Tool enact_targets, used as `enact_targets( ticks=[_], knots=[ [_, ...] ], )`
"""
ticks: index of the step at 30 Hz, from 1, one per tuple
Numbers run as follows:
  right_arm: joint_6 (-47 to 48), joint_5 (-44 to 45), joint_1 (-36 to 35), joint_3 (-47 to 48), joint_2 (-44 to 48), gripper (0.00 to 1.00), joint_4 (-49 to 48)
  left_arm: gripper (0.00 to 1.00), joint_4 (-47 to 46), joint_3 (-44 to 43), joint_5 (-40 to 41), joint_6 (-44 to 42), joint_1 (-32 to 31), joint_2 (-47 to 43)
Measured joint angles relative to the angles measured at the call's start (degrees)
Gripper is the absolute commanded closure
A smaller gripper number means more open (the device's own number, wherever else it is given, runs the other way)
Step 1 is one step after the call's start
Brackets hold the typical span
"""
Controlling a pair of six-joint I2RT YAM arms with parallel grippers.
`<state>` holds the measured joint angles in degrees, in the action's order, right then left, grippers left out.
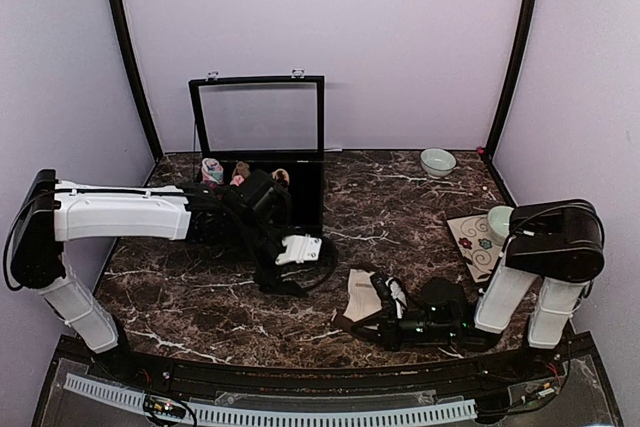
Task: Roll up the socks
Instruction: Roll the sock at the center of the board.
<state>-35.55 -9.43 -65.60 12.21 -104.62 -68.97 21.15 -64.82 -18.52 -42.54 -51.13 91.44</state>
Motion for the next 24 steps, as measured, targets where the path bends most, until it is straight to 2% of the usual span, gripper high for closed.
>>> enact_targets(
  ticks=[5,13,24],
  knots=[
    [-4.4,-6.5,3.5,0.2,-1.0,0.97,-0.7,0.41,4.1,0.1,-5.0,-5.0,-9.2,3.5],
    [-9.0,-8.0,4.5,1.8,0.3,0.98,3.9,0.6,0.8,-0.8,-2.7,-9.9,-14.5,11.0],
    [-15.0,-10.3,6.4,2.4,-0.9,0.98,4.5,0.7,-6.8,-0.8,2.1,-14.9,-16.7,14.7]
  ],
)
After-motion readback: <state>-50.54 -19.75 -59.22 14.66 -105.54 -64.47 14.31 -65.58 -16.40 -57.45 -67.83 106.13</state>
